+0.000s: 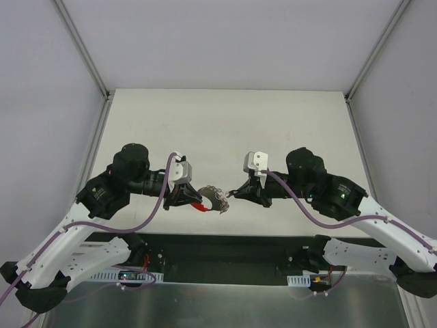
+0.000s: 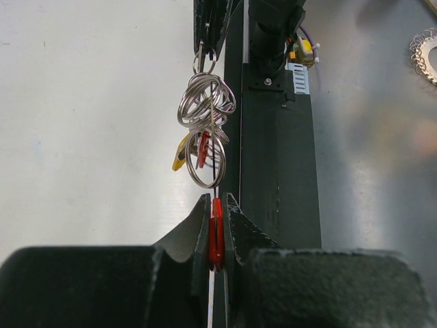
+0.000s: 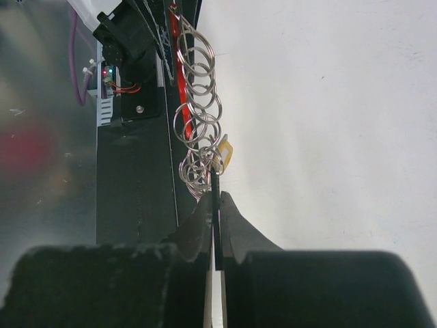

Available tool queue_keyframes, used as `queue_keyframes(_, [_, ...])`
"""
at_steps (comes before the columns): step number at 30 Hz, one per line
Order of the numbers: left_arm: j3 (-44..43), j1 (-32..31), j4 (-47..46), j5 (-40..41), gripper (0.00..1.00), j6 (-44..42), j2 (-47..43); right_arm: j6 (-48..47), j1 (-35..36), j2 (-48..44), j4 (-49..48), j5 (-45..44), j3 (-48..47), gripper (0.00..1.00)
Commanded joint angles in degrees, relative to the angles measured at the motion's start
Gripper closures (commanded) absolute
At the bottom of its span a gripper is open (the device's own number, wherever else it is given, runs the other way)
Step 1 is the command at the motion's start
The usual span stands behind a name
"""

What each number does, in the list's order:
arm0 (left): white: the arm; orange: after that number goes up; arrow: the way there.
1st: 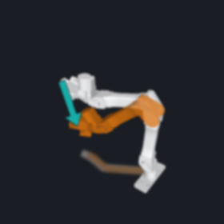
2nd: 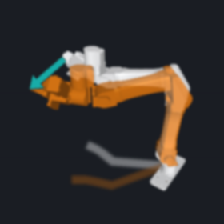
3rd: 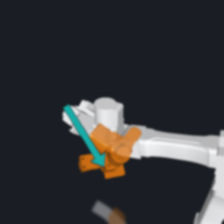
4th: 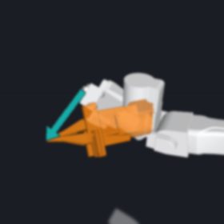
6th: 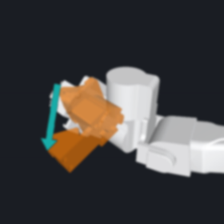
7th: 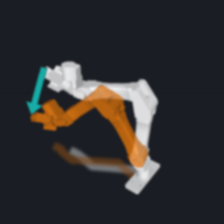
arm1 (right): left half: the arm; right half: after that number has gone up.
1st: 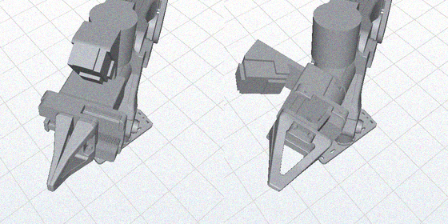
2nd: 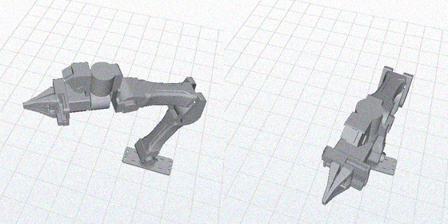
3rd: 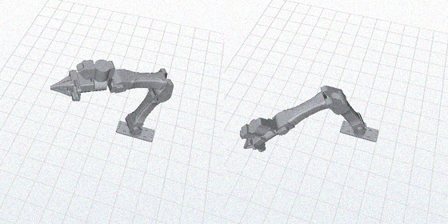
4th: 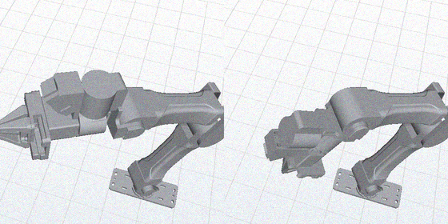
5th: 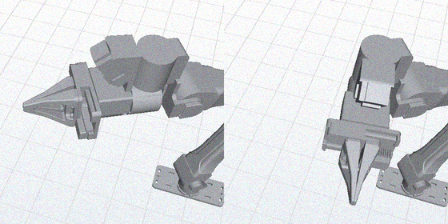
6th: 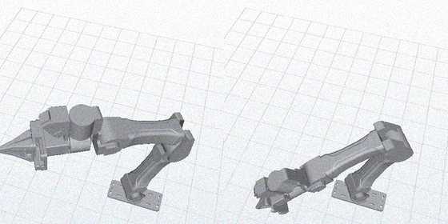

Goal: Remove the keys from the keyring
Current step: Adjust the key on the keyring.

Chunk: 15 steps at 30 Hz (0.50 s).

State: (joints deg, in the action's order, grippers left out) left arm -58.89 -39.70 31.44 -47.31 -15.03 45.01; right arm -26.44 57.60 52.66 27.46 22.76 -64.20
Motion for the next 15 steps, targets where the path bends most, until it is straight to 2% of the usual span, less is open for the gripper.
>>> queue_keyframes(1, [-2.0, 0.1, 1.7, -1.3, 1.00, -0.9, 0.0, 0.7, -0.6, -2.7, -2.5, -0.4, 0.4, 0.99])
queue_keyframes(8, [-1.9, 0.1, 1.5, -1.3, 0.99, -0.4, 0.8, 1.2, -0.5, -4.9, -4.9, 0.5, -0.1, 0.99])
queue_keyframes(10, [-1.9, 0.1, 1.4, -1.5, 0.89, -0.4, 0.9, 1.1, -0.5, -4.9, -4.8, 0.9, -0.5, 0.99])
queue_keyframes(11, [-2.0, 0.1, 1.4, -1.2, 0.76, -0.1, 0.9, 0.9, -0.5, -4.9, -4.6, 1.4, -0.6, 0.99])
queue_keyframes(14, [-2.2, 0.1, 1.4, -0.3, 0.66, -0.4, 0.4, 0.5, -0.6, -4.7, -4.4, 1.9, -0.6, 0.99])
queue_keyframes(15, [-2.3, 0.1, 1.3, 0.2, 0.59, -0.4, 0.3, 0.3, -0.6, -4.7, -4.3, 1.9, -0.7, 0.99])
